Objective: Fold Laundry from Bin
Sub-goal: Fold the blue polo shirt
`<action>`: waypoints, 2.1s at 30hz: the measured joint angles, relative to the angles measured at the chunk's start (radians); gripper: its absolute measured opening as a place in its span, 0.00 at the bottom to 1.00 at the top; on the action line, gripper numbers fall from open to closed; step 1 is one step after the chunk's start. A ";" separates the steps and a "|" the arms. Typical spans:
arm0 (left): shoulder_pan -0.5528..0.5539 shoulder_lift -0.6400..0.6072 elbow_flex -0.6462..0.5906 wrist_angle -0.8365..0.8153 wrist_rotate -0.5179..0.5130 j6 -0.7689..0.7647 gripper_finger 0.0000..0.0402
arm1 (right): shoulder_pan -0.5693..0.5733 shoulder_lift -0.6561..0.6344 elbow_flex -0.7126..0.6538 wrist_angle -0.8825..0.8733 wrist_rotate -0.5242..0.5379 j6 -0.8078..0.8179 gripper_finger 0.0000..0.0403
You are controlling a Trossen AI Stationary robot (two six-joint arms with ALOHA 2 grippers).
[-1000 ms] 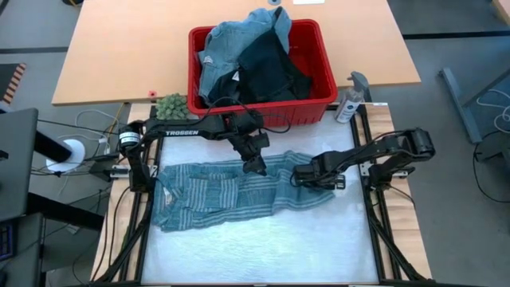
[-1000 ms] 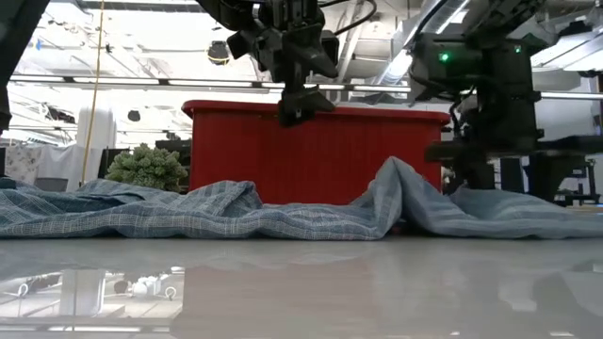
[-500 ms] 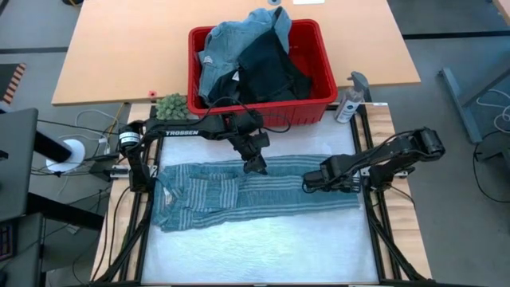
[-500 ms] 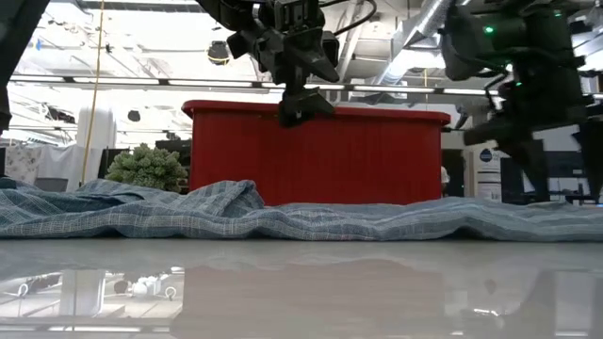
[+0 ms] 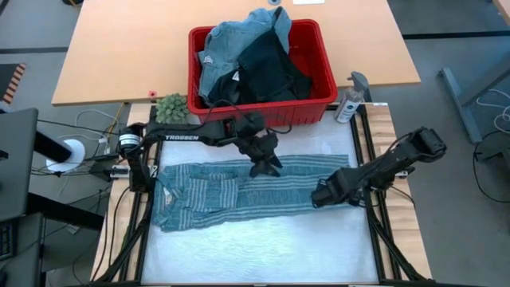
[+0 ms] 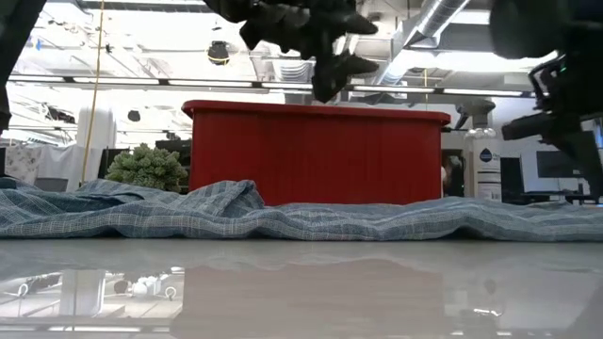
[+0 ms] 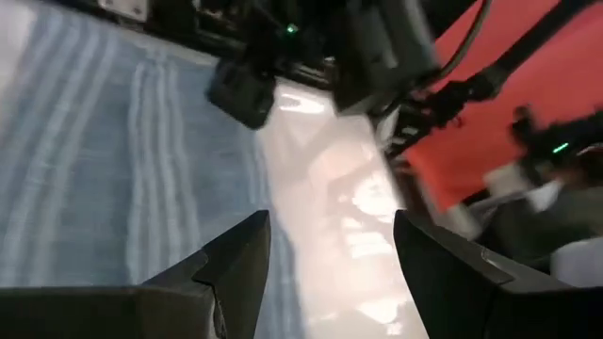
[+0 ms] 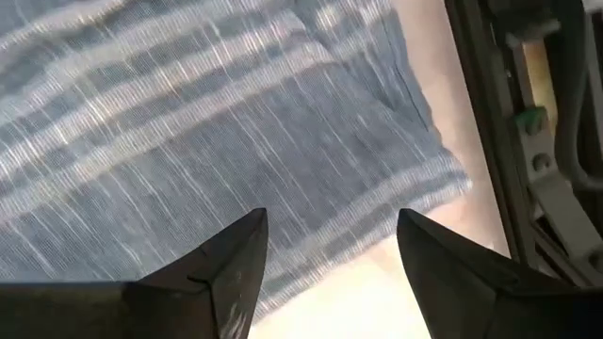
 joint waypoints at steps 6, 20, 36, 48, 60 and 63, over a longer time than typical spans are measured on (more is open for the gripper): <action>-0.047 0.096 -0.002 -0.044 0.020 0.147 0.53 | 0.085 -0.028 0.020 -0.005 -0.002 0.076 0.65; -0.091 0.342 0.000 0.029 -0.206 0.212 0.53 | 0.146 -0.039 0.117 -0.147 0.035 0.071 0.65; -0.077 0.355 -0.025 -0.324 -0.140 0.328 0.53 | 0.122 -0.039 0.156 -0.164 0.184 0.033 0.65; -0.053 0.354 -0.027 -0.594 -0.008 0.380 0.53 | 0.062 -0.039 -0.011 0.138 0.324 -0.071 0.66; -0.031 0.356 -0.028 -0.627 0.018 0.374 0.53 | 0.102 -0.042 -0.126 0.448 0.388 -0.166 0.66; -0.030 0.356 -0.029 -0.626 0.031 0.370 0.53 | 0.139 -0.044 -0.108 0.399 0.421 -0.166 0.66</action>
